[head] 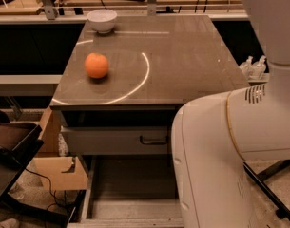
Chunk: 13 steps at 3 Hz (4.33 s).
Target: Place green rice chip bag into middle drawer
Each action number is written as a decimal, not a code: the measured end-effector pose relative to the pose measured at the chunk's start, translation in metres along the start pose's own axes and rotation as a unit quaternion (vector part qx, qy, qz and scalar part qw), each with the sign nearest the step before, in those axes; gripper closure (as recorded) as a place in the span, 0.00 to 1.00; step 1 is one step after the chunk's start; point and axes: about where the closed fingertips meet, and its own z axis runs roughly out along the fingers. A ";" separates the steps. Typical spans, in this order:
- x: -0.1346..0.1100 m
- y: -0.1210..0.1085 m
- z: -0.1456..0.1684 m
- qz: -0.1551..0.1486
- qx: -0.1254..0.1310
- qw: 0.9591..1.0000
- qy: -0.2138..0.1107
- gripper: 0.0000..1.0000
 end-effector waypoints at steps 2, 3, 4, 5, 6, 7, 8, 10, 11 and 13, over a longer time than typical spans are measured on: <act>0.002 -0.020 -0.057 -0.035 -0.007 0.999 0.013 1.00; 0.008 -0.029 -0.082 -0.051 -0.009 0.998 0.032 1.00; 0.019 -0.038 -0.105 -0.054 -0.003 0.997 0.049 1.00; 0.031 -0.043 -0.121 -0.047 0.004 0.997 0.062 1.00; 0.032 -0.042 -0.122 -0.046 0.004 0.997 0.063 1.00; 0.032 -0.042 -0.122 -0.046 0.004 0.997 0.063 1.00; 0.041 -0.046 -0.102 0.005 -0.007 0.999 0.043 1.00; 0.086 0.020 0.000 0.160 -0.152 0.973 0.064 1.00; 0.101 0.052 0.031 0.210 -0.203 0.953 0.084 1.00; 0.115 0.072 0.038 0.213 -0.240 0.943 0.090 1.00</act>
Offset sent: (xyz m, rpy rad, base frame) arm -0.0697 -0.0014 0.0506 -0.1398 0.1636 -0.0612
